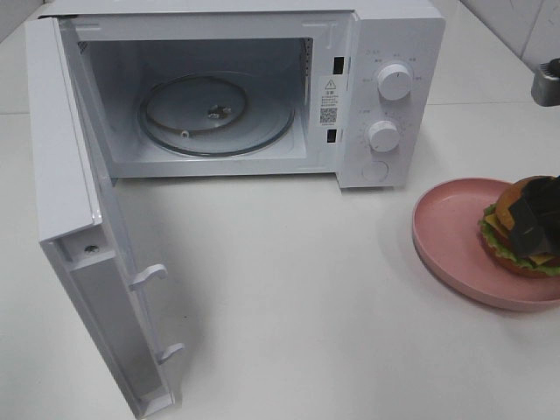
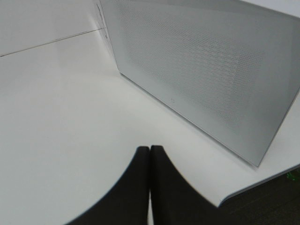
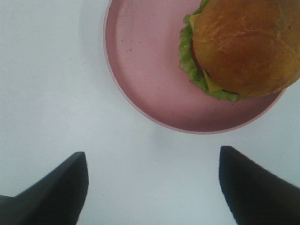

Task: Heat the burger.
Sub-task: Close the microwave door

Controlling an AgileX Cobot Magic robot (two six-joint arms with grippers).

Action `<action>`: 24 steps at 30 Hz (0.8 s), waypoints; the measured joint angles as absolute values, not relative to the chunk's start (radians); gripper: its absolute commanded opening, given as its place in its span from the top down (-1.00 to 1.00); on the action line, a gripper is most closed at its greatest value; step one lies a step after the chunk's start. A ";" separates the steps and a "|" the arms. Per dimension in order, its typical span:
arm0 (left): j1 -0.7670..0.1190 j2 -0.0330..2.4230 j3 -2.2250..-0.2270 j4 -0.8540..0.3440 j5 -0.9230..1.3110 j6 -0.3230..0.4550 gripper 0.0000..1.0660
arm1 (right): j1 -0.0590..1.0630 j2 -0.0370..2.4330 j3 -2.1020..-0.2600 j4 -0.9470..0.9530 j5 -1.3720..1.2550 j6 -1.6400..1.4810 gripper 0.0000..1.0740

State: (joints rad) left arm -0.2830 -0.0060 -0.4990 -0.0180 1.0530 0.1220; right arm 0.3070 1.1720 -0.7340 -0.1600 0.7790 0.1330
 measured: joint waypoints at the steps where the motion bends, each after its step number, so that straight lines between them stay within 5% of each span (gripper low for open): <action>1: -0.283 -0.006 -0.499 -0.018 1.053 0.122 0.99 | 0.296 1.172 -0.734 -0.157 0.777 0.147 -0.38; 11: -0.283 -0.006 -0.499 -0.018 1.053 0.122 0.99 | 0.096 1.172 -0.734 -0.111 0.808 0.152 -0.38; 24: -0.283 -0.006 -0.499 -0.018 1.053 0.122 0.99 | 0.089 0.919 -0.734 -0.078 0.914 0.148 -0.38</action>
State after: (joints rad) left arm -0.2830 -0.0060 -0.4990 -0.0180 1.0530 0.1220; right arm 0.0890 0.9190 -0.7340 -0.0780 0.9140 0.1480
